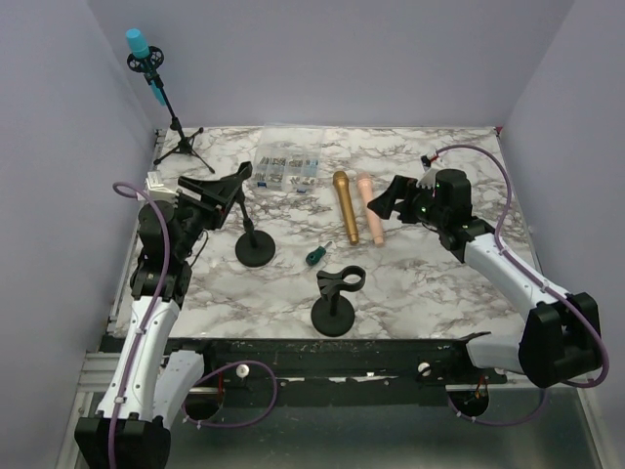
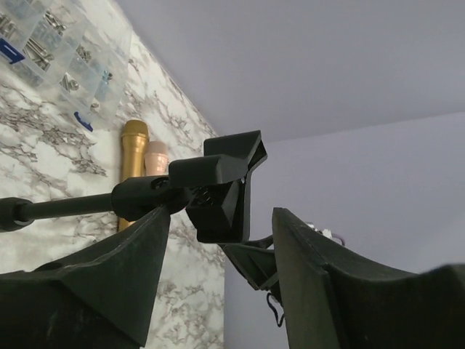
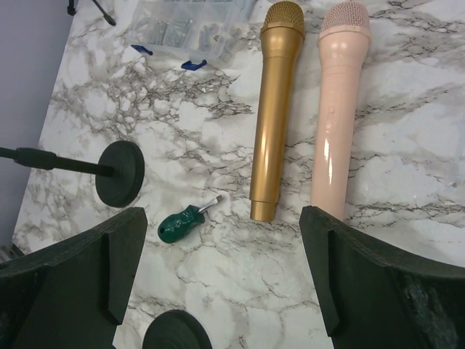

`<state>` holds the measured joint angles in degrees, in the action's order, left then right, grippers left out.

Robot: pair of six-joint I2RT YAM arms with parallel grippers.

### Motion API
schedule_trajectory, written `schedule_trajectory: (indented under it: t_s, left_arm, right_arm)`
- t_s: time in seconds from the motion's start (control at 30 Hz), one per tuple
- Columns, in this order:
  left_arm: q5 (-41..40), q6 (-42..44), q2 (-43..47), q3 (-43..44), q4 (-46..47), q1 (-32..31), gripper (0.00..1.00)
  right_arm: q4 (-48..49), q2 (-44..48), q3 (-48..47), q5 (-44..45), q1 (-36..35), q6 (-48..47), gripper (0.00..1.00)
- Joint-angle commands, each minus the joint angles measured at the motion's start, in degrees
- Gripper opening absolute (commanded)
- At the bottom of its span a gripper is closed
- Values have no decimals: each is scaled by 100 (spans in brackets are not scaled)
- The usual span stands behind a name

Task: Remove the microphone from the stand

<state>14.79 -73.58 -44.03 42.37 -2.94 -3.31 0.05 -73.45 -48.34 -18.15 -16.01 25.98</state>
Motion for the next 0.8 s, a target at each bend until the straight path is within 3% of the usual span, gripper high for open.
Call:
schedule_trajectory:
  t_s: [0.0,0.43,0.53,0.67,0.77]
  left_arm:
    - [113,-305,-293,-72,830,49,53]
    - [72,147,-208,-363,972,57,34]
    - [60,231,-160,-461,897,55,25]
    - [17,519,4,-670,588,51,20]
    - [-162,808,175,-876,308,58,8]
  right_arm:
    - [153,90,106,-44,41,23,95]
    - [214,-27,118,-76,37,41,95]
    - [230,-35,125,-67,37,39,95]
    - [228,-46,126,-54,37,39,95]
    - [232,-55,135,-39,37,39,95]
